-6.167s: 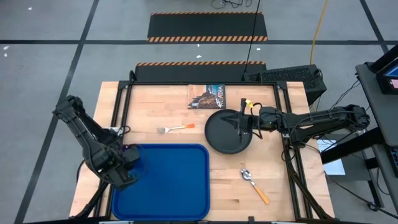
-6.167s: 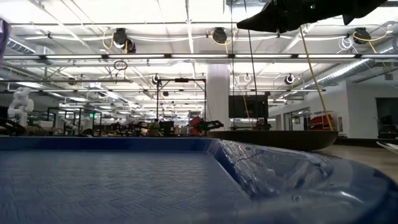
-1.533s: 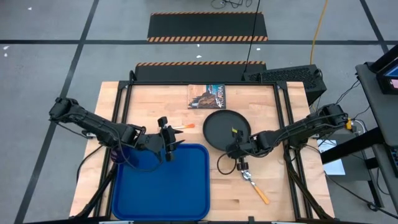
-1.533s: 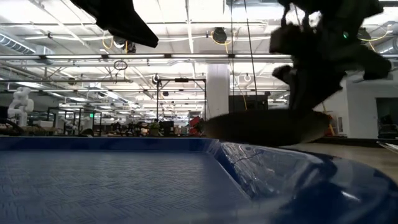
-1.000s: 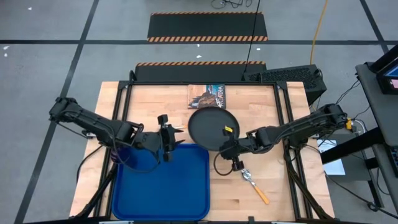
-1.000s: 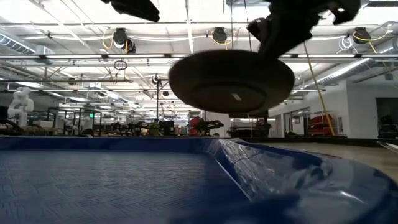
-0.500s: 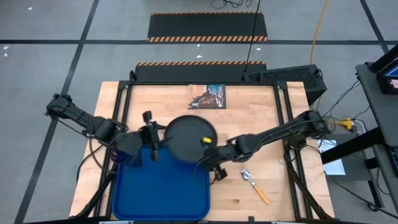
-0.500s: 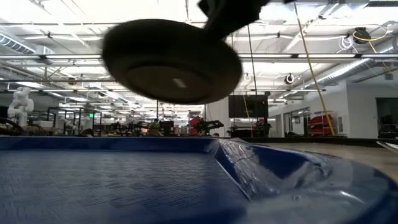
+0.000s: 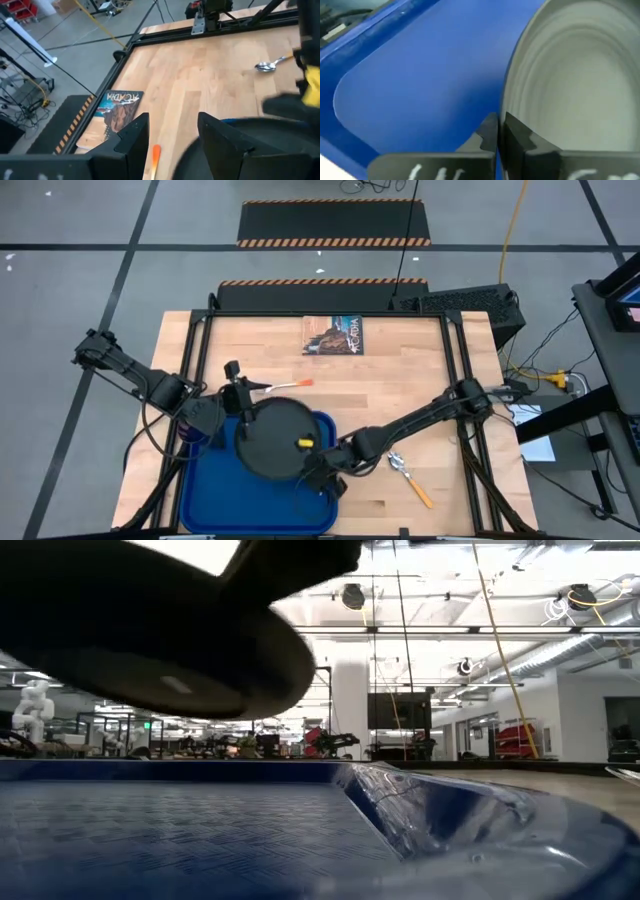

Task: Pick and place plate/cup/fork/spoon on tray
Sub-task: Put the black plate on the blue serving tray to the bottom right of the violet glass

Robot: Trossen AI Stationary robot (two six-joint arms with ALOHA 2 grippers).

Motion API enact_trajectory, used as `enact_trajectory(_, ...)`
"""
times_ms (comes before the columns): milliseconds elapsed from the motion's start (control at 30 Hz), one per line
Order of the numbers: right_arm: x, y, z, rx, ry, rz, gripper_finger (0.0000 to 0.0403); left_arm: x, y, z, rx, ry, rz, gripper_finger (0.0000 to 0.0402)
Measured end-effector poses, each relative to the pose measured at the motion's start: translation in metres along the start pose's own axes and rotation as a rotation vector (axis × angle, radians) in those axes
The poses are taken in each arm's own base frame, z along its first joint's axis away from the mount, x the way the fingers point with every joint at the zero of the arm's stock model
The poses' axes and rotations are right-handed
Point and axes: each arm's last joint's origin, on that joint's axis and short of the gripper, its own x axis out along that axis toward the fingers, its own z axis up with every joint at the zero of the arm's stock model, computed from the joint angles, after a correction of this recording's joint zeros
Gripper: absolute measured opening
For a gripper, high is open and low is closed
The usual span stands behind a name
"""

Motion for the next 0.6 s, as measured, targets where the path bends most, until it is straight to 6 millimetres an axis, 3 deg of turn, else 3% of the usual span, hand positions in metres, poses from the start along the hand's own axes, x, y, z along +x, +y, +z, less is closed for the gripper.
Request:
enact_trajectory(200,0.027,0.013,0.005,-0.102,-0.106,0.010,0.0000,0.005,-0.010,-0.003,-0.066,0.020,-0.008,0.0172)
enact_trajectory(600,0.057,0.029,0.004,-0.169,-0.209,0.072,0.0000,0.014,-0.033,-0.006,-0.101,0.023,-0.021,0.0172)
